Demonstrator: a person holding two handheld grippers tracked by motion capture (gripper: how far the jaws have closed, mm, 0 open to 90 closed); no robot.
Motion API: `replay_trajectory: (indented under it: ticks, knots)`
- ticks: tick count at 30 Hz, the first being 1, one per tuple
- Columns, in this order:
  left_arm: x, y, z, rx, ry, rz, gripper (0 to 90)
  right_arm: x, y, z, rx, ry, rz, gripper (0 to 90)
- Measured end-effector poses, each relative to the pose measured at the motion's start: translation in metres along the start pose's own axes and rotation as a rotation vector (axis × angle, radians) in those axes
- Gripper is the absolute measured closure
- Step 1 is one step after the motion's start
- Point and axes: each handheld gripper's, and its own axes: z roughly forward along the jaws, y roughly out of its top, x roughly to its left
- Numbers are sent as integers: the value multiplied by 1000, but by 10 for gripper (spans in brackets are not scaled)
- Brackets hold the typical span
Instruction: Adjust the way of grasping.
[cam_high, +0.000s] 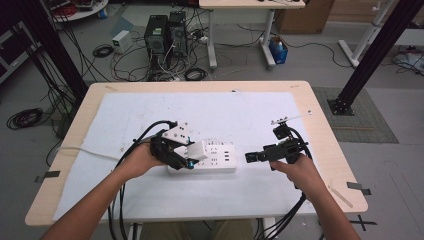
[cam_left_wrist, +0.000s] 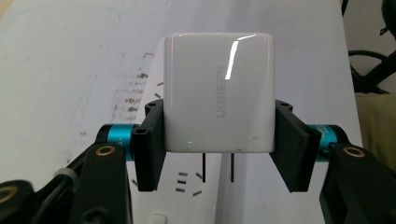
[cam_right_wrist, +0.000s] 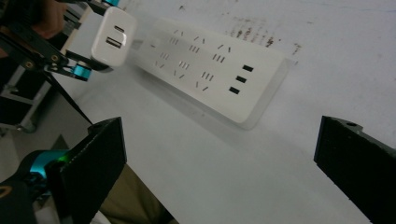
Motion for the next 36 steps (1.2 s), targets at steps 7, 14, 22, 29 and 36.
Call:
replay_trajectory:
  ticks: [7, 14, 22, 29, 36]
  knots:
    - [-4, 7, 15, -49, -27, 7, 427, 0, 3, 6, 4, 66, 49, 17]
    - [-5, 11, 24, -84, -37, 15, 427, 2, 6, 9, 1, 115, 98, 17]
    - [-7, 15, 30, -110, -41, 22, 427, 8, 14, 20, 17, 162, 130, 41]
    - [-10, 21, 36, -141, -48, 33, 427, 17, 23, 31, 57, 164, 134, 43]
    - [-12, 23, 40, -146, -50, 45, 427, 21, 28, 41, 89, 172, 139, 59]
